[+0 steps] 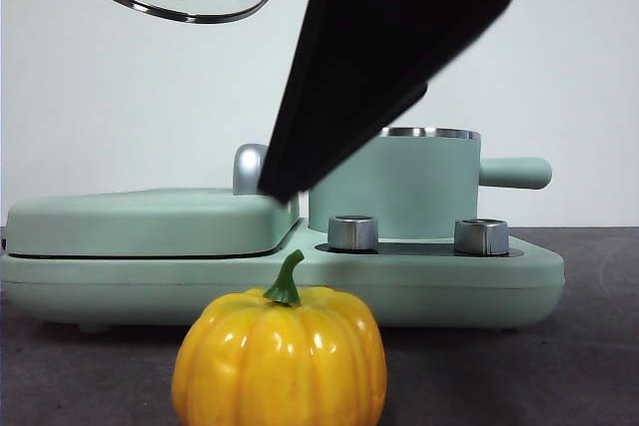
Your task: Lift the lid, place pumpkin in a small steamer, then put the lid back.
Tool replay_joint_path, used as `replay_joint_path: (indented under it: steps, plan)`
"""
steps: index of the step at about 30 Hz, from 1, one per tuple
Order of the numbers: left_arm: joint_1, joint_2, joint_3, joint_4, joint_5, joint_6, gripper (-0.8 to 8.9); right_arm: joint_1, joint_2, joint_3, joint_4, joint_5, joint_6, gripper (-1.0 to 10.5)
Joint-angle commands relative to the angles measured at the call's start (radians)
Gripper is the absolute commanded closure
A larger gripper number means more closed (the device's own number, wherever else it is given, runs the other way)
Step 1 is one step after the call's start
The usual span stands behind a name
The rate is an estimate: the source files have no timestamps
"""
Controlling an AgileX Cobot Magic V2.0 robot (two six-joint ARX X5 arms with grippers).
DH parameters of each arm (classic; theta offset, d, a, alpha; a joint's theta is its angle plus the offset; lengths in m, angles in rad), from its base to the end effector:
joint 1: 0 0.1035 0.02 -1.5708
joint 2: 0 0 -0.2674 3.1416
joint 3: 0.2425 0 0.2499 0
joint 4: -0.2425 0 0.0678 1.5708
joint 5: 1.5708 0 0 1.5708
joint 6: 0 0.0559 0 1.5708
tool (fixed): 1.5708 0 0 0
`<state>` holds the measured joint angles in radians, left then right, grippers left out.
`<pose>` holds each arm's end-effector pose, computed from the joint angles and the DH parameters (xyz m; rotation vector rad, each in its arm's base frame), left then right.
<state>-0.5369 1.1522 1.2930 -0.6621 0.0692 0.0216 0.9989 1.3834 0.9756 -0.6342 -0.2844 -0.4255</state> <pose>0.2130 -0.1313 0.3797 0.1431 0.5085 -0.5978 0.1372 0.2422 0.2202 -0.7220 0.7889 1.3806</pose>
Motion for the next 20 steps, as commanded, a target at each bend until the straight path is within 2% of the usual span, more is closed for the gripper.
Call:
replay_joint_path:
  steps: [1,6,10,20]
  plan:
    - [-0.003,-0.003,0.024,0.031,0.000,-0.008,8.04,0.013,0.047,0.018,0.004,0.000,-0.032,5.1]
    - [0.002,-0.003,0.024,0.035,0.000,-0.008,8.04,0.013,0.100,0.018,0.007,0.006,-0.053,4.7]
    - [0.002,-0.003,0.024,0.034,0.000,-0.008,8.04,0.013,0.129,0.018,0.015,0.045,-0.061,4.7]
    - [0.002,-0.003,0.024,0.042,0.000,-0.008,8.04,0.013,0.175,0.018,0.041,0.040,-0.061,4.7]
